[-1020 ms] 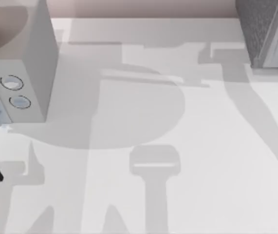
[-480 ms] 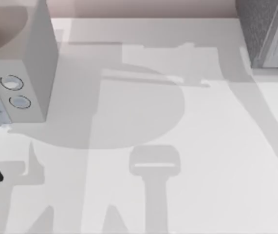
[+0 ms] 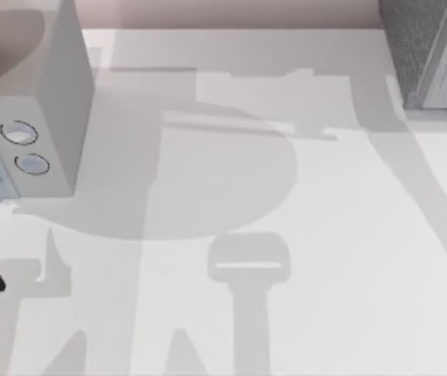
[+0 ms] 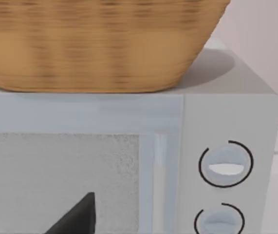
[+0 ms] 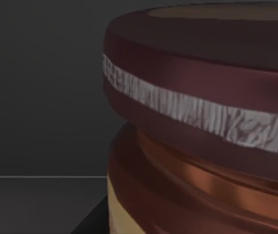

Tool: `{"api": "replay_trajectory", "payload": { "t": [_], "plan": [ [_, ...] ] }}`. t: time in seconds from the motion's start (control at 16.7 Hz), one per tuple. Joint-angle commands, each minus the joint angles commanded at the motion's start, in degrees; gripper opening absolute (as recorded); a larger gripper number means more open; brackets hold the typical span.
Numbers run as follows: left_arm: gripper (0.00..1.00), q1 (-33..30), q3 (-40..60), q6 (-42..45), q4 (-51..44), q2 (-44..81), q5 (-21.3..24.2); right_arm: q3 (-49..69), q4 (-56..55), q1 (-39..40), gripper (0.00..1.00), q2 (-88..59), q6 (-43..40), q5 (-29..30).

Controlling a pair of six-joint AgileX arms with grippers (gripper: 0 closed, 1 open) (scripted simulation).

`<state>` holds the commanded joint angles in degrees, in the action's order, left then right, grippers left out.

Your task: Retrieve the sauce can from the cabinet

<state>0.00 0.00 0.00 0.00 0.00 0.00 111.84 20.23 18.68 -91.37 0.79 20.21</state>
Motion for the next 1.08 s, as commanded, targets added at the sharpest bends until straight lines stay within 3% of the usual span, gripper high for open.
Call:
{"api": "replay_trajectory", "payload": {
  "t": [0.42,1.08],
  "plan": [
    [1.0,0.0,0.0,0.0,0.0,0.0,0.0,0.0,0.0,0.0,0.02,0.0,0.0,0.0],
    [1.0,0.0,0.0,0.0,0.0,0.0,0.0,0.19,0.88,0.96,0.0,0.47,0.04,0.63]
  ]
}}
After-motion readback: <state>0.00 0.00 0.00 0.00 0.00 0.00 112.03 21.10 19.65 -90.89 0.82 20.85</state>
